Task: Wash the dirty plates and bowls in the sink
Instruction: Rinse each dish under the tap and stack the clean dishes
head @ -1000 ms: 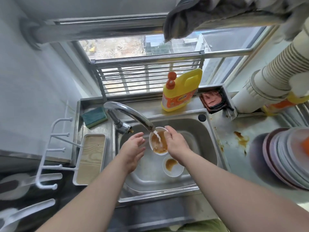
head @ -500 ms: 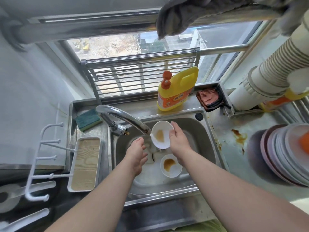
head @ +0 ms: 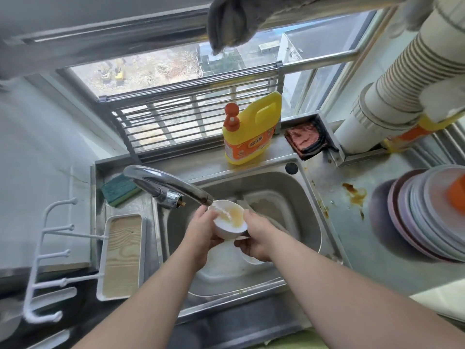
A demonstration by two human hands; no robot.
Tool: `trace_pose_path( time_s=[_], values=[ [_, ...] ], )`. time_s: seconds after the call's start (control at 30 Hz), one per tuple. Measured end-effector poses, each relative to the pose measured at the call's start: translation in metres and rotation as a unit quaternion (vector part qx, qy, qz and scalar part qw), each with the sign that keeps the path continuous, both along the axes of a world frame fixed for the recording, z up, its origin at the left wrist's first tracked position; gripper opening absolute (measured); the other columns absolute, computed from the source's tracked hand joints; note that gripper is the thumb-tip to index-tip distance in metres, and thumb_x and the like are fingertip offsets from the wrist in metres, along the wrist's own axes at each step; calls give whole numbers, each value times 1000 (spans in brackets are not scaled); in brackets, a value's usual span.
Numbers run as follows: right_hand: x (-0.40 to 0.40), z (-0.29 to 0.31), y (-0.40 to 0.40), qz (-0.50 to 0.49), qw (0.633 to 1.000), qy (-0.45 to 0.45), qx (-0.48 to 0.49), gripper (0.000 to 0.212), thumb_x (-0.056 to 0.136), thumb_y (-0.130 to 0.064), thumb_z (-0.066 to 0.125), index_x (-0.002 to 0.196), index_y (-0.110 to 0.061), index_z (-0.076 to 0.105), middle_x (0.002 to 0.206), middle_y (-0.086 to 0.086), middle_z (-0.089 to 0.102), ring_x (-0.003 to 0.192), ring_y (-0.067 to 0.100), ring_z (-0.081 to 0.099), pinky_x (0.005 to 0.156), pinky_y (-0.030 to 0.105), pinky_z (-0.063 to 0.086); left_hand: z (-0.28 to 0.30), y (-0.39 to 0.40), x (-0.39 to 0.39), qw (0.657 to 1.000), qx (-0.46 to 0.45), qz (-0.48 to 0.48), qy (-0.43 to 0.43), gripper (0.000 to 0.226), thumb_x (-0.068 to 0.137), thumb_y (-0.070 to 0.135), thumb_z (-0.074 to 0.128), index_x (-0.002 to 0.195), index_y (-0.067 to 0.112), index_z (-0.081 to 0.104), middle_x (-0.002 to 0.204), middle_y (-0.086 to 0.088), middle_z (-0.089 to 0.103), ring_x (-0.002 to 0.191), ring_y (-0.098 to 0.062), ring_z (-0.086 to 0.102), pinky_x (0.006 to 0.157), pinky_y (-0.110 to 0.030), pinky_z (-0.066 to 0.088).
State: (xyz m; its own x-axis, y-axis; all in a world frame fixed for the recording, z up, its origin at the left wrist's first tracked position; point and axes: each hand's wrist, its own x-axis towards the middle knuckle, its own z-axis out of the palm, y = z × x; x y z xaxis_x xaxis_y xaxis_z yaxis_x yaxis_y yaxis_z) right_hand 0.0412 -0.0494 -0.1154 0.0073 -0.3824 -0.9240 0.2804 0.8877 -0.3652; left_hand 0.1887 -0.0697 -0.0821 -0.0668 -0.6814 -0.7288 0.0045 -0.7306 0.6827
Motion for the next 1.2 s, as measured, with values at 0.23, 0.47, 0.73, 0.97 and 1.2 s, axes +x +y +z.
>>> trace_pose_path(
  time_s=[0.23, 0.47, 0.73, 0.97, 1.2],
  values=[
    [-16, 6, 4, 85, 972, 96, -195, 29, 113, -39, 43, 125, -23, 64, 116, -5, 63, 106, 13, 56, 95, 30, 43, -26, -4, -2, 940, 284, 155, 110, 43, 90, 47, 67, 114, 12, 75, 99, -11, 66, 61, -17, 63, 45, -28, 57],
    [3, 9, -20, 58, 981, 93, -160, 29, 106, -43, 57, 87, -21, 55, 84, 8, 54, 77, 22, 46, 69, 34, 38, -40, 4, 1, 915, 350, 132, 151, 77, 85, 84, 59, 111, 13, 76, 100, -7, 71, 82, -23, 67, 68, -36, 61],
    [-18, 4, -4, -103, 993, 5, -54, 26, 112, -41, 41, 126, -25, 56, 124, 8, 65, 102, 30, 65, 91, 54, 57, -26, 6, -1, 946, 228, 162, 163, 36, 103, 53, 57, 91, 21, 68, 105, -14, 74, 103, -34, 69, 101, -46, 53],
    [-21, 3, 6, -139, 989, -46, -25, 45, 107, -61, 42, 134, -28, 57, 123, 13, 71, 109, 36, 70, 96, 58, 56, -23, 2, -17, 974, 166, 111, 102, 17, 94, 27, 68, 105, 15, 73, 88, -7, 74, 85, -24, 64, 75, -34, 53],
    [-9, 13, -1, -114, 992, -53, -18, 48, 100, -68, 49, 133, -34, 58, 130, 7, 68, 111, 35, 68, 82, 50, 56, -21, -1, -9, 972, 158, 126, 119, 18, 96, 27, 66, 109, 16, 71, 86, -4, 73, 84, -21, 63, 73, -32, 49]
  ],
)
